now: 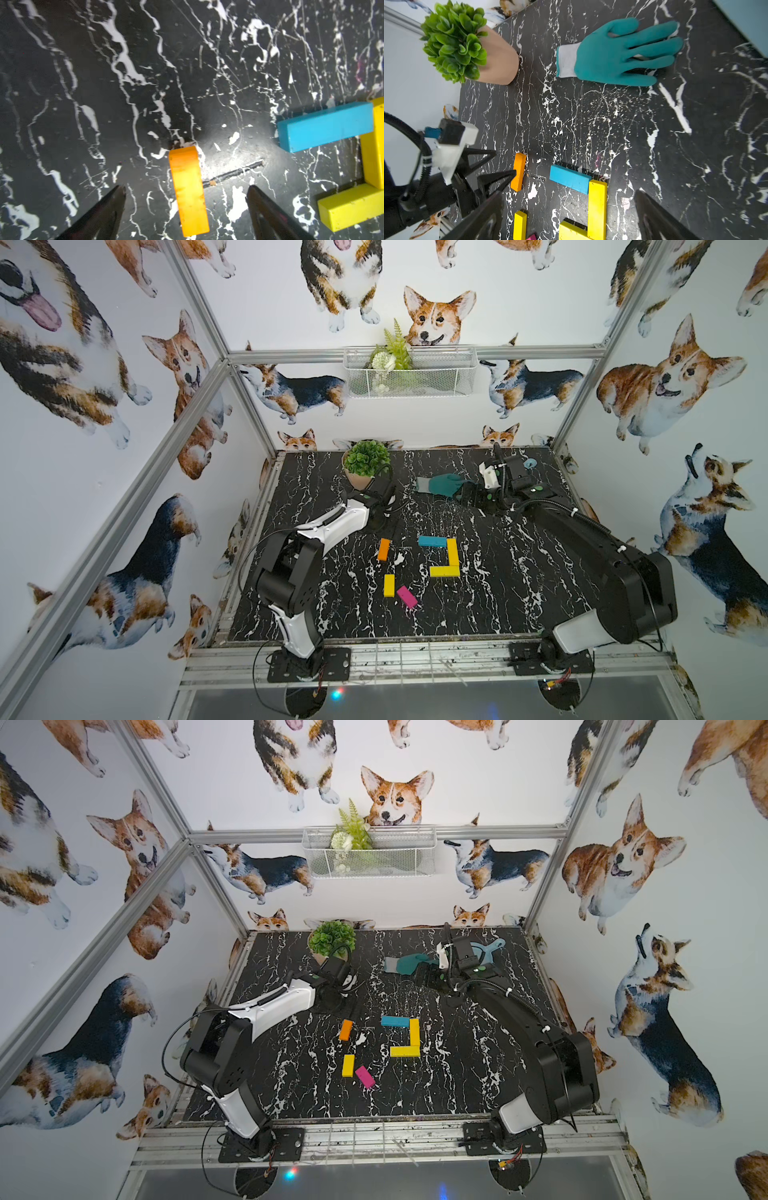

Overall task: Assemble the letter p with building blocks
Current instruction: Pick up the building block from the center of the board.

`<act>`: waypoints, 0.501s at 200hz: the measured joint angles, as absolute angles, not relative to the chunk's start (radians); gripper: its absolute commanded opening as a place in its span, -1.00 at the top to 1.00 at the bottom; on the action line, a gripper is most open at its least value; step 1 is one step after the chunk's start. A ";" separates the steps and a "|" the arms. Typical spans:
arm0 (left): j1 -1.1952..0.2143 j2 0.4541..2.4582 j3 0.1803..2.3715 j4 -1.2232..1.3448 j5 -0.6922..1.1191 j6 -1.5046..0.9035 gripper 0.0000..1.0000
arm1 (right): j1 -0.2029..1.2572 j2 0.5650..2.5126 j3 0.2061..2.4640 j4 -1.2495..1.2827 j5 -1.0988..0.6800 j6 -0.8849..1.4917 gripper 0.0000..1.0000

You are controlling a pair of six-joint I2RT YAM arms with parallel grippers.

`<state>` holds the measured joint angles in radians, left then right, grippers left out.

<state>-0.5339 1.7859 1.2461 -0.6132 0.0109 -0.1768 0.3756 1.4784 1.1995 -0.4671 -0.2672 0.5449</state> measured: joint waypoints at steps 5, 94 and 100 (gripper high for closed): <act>-0.544 1.794 1.252 -0.622 0.007 -0.177 -0.82 | 0.368 1.472 1.196 -0.465 -0.268 0.544 -0.99; -0.572 1.867 1.258 -0.651 -0.059 -0.217 -0.62 | 0.318 1.448 1.118 -0.450 -0.315 0.526 -0.99; -0.572 1.870 1.258 -0.649 -0.058 -0.219 -0.60 | 0.318 1.448 1.118 -0.450 -0.318 0.526 -1.00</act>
<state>-0.5716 1.8698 1.2575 -0.6495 -0.0582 -0.2188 0.3180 1.4479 1.1175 -0.4500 -0.3180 0.5259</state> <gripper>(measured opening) 0.829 0.996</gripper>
